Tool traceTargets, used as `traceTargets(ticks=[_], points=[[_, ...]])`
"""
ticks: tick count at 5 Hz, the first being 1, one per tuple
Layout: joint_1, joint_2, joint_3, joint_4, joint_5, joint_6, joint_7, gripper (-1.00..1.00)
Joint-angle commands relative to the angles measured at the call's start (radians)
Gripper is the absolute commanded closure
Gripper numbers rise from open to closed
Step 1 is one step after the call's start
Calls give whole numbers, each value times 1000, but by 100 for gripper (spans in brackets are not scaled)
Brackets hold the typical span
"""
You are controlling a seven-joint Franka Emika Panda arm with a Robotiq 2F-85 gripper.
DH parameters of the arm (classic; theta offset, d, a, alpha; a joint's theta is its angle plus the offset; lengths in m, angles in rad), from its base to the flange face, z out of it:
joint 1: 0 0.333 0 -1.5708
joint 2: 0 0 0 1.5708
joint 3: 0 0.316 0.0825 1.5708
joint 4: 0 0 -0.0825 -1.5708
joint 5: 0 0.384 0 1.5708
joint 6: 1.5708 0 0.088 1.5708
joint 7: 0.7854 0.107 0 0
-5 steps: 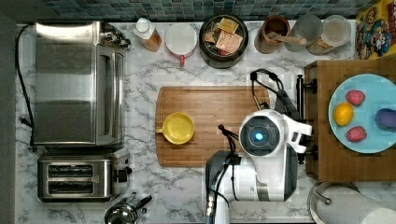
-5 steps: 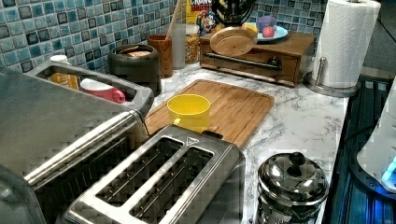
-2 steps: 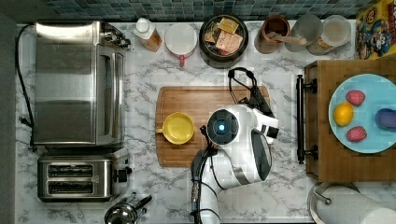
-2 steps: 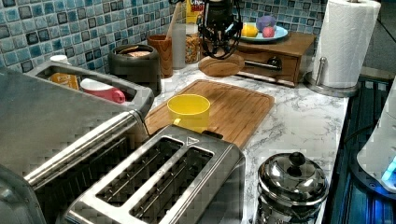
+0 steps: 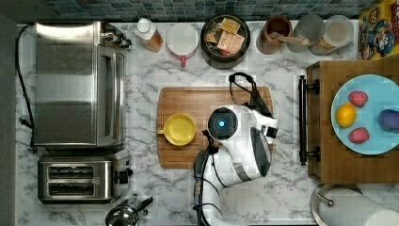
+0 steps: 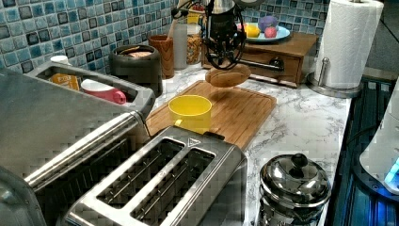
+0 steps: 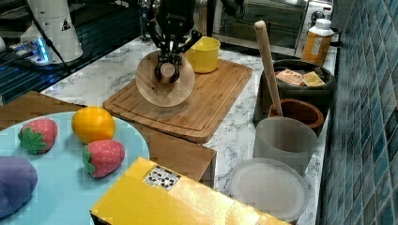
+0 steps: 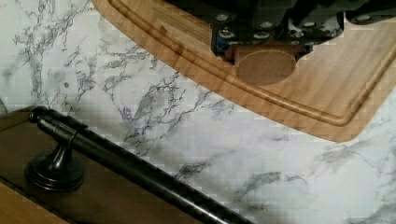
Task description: Place the lid on the board.
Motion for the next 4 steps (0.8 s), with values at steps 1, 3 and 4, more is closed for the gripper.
traceTargets(ticks=[1,3,4], points=[[8,-16,17,99,-54,5,81,-100],[7,-34,15,94,23,-15,10,-100],[-4,-43,27,99,73,-32,-23,-100]])
